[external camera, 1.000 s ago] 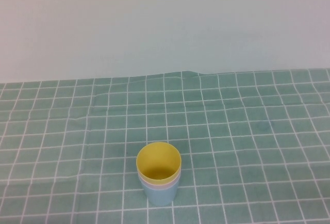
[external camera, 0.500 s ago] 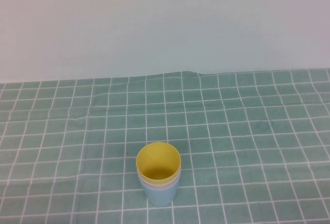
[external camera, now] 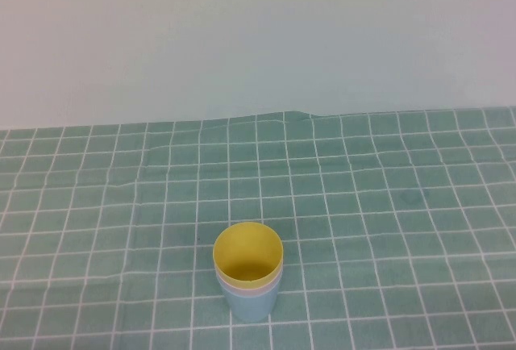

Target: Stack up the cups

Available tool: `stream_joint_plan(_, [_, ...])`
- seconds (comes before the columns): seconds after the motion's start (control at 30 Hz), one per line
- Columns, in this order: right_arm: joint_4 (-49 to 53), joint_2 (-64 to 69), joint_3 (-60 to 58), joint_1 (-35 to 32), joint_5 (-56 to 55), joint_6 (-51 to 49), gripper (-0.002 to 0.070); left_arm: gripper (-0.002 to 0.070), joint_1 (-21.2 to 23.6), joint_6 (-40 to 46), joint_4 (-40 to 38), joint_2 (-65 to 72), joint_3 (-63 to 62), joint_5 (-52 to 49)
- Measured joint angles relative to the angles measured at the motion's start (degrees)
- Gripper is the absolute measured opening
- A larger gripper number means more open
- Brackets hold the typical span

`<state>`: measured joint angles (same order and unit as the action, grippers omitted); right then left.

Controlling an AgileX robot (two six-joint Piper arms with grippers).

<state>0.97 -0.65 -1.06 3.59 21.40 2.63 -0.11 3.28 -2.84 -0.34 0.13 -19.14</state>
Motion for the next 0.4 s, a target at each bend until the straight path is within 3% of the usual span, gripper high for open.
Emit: stream_joint_plan(0.4, [0.0,0.0,0.0,0.0,0.0,-0.1,-0.0001,-0.0001,-0.1,-0.1,0.0,-1.2,1.8,0.7])
